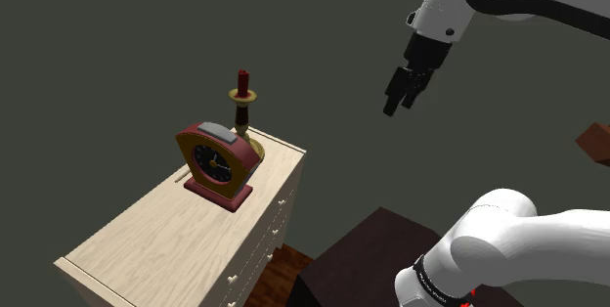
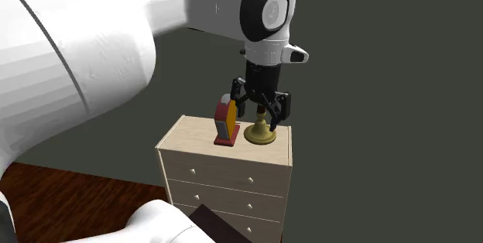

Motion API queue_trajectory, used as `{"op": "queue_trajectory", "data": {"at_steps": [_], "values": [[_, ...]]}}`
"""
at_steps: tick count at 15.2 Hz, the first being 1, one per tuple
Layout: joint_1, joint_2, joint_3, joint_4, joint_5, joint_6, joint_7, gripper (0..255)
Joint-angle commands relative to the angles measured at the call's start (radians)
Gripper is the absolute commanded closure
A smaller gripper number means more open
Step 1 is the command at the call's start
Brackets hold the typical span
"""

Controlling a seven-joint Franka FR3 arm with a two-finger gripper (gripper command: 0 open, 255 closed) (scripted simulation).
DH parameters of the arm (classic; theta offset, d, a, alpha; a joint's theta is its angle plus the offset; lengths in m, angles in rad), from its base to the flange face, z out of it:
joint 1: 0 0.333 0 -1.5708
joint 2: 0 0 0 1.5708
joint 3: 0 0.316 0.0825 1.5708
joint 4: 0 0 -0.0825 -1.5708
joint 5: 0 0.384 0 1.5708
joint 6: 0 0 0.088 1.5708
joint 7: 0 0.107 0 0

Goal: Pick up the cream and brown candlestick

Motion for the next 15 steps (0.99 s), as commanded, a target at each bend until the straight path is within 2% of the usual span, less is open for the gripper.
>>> {"op": "queue_trajectory", "data": {"at_steps": [1,8,15], "values": [[0.000,0.000,0.000,0.000,0.000,0.000,0.000,0],[0.008,0.239,0.095,0.145,0.032,0.109,0.102,0],[0.011,0.496,0.181,0.352,0.014,0.170,0.212,0]]}}
